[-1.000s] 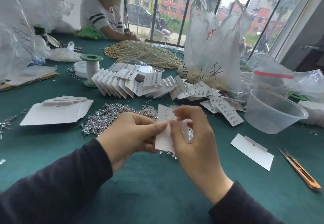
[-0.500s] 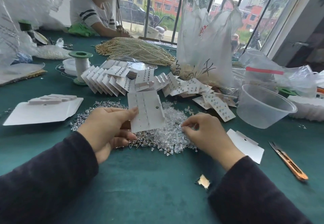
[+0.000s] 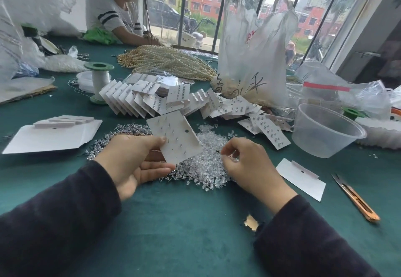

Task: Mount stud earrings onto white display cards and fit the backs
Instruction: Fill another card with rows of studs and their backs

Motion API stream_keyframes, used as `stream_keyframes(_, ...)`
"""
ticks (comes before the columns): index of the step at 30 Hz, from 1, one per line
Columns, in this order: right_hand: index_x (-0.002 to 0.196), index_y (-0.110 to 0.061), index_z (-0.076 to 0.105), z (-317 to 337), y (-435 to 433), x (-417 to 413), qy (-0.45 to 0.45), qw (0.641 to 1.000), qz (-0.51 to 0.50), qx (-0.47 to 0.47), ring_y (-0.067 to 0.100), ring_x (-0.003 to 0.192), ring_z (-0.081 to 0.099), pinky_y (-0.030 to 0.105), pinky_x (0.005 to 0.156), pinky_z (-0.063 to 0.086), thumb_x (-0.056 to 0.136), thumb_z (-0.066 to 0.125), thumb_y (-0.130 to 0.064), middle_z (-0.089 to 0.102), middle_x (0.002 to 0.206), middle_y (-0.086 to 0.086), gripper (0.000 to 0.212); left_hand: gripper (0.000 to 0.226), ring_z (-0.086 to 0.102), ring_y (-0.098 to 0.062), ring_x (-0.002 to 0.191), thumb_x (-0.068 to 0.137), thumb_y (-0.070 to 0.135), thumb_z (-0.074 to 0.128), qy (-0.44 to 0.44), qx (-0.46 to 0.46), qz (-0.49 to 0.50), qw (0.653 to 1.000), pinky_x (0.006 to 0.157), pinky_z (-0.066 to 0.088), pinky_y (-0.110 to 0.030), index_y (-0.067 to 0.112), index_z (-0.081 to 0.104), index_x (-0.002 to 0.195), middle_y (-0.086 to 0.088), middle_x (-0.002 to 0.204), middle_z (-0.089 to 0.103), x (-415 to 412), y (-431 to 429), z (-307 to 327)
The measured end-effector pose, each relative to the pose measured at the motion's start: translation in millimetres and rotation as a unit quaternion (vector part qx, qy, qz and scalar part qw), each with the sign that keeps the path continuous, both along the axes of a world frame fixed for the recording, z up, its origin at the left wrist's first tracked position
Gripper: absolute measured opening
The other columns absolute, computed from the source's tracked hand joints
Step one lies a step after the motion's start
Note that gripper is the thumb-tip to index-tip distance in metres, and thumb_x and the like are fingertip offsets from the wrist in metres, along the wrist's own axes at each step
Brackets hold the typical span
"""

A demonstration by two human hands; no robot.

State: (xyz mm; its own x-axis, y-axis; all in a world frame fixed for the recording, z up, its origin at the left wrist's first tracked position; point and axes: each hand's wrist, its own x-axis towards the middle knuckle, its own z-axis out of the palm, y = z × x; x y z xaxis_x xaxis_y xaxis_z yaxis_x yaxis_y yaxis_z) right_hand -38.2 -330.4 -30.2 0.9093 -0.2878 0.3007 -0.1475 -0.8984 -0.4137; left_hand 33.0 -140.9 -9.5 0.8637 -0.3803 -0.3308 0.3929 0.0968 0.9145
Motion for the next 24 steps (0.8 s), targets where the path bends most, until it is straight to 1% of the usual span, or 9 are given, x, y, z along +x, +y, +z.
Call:
stream_keyframes(2,0.089,-0.013,0.068,-1,-1,0,0.016,1.000,-0.002,-0.005,0.008,0.076,0.050,0.013,0.062,0.029,0.085,0.059,-0.015,0.061,0.085,-0.002,0.009,0.009,0.061,-0.020,0.036,0.086,0.008,0.055,-0.002,0.004,-0.008,1.000,0.031,0.045,-0.018,0.000,0.057,0.083,-0.011,0.047,0.064,-1,-1,-1)
stream_keyframes(6,0.080,-0.012,0.068,-1,-2,0,0.001,1.000,-0.015,0.024,-0.003,0.063,0.047,0.002,0.059,0.036,0.083,0.060,-0.010,0.061,0.075,-0.003,0.009,0.007,0.061,-0.021,0.038,0.084,0.005,0.057,-0.009,0.008,-0.014,1.000,0.033,0.046,-0.019,-0.001,0.057,0.082,-0.011,0.047,0.064,-2,-2,-3)
stream_keyframes(9,0.082,-0.013,0.064,-1,0,-1,0.008,1.000,-0.013,0.027,0.004,0.068,0.050,0.011,0.058,0.037,0.085,0.056,-0.010,0.060,0.078,-0.003,0.009,0.009,0.061,-0.020,0.038,0.083,0.005,0.061,-0.012,0.006,-0.012,1.000,0.033,0.047,-0.020,-0.004,0.059,0.084,-0.015,0.054,0.065,-2,-2,-3)
stream_keyframes(12,0.085,-0.011,0.061,0,1,-1,-0.020,0.999,-0.021,0.030,0.014,0.079,0.053,0.021,0.069,0.038,0.088,0.055,-0.011,0.060,0.082,-0.001,0.007,0.011,0.060,-0.019,0.036,0.082,0.003,0.061,-0.015,0.011,-0.011,1.000,0.033,0.046,-0.019,-0.007,0.059,0.085,-0.021,0.068,0.061,-4,-2,-4)
stream_keyframes(13,0.085,-0.012,0.060,1,1,-1,-0.041,0.998,-0.023,0.035,0.012,0.077,0.053,0.020,0.069,0.039,0.088,0.055,-0.011,0.059,0.080,-0.003,0.006,0.011,0.059,-0.018,0.036,0.083,0.003,0.060,-0.015,0.014,-0.016,1.000,0.033,0.046,-0.019,-0.007,0.059,0.085,-0.021,0.069,0.060,-4,-3,-5)
stream_keyframes(15,0.082,-0.015,0.058,3,2,-2,-0.075,0.996,-0.026,0.043,0.003,0.068,0.050,0.010,0.063,0.038,0.087,0.056,-0.010,0.056,0.072,-0.010,0.008,0.011,0.059,-0.018,0.034,0.083,0.003,0.060,-0.014,0.019,-0.024,0.999,0.032,0.045,-0.019,-0.008,0.058,0.086,-0.020,0.066,0.060,-7,-4,-5)
stream_keyframes(17,0.080,-0.016,0.059,4,2,-2,-0.085,0.995,-0.028,0.053,-0.001,0.064,0.050,0.006,0.060,0.037,0.086,0.059,-0.011,0.055,0.069,-0.013,0.008,0.014,0.058,-0.018,0.033,0.082,0.003,0.061,-0.011,0.028,-0.031,0.999,0.032,0.045,-0.019,-0.009,0.057,0.089,-0.019,0.062,0.060,-8,-5,-6)
stream_keyframes(20,0.075,-0.018,0.061,3,4,-3,-0.087,0.993,-0.029,0.072,0.000,0.058,0.050,0.006,0.056,0.037,0.082,0.065,-0.015,0.057,0.064,-0.012,0.009,0.016,0.057,-0.018,0.033,0.082,0.003,0.061,-0.004,0.043,-0.049,0.998,0.031,0.044,-0.018,-0.010,0.057,0.091,-0.020,0.060,0.060,-10,-5,-6)
stream_keyframes(24,0.067,-0.019,0.063,5,6,-3,-0.097,0.988,-0.030,0.114,0.001,0.051,0.051,0.010,0.053,0.039,0.080,0.070,-0.020,0.059,0.057,-0.009,0.014,0.009,0.057,-0.018,0.033,0.084,0.001,0.058,0.000,0.058,-0.076,0.995,0.031,0.043,-0.018,-0.008,0.057,0.082,-0.017,0.050,0.061,-13,-6,-8)
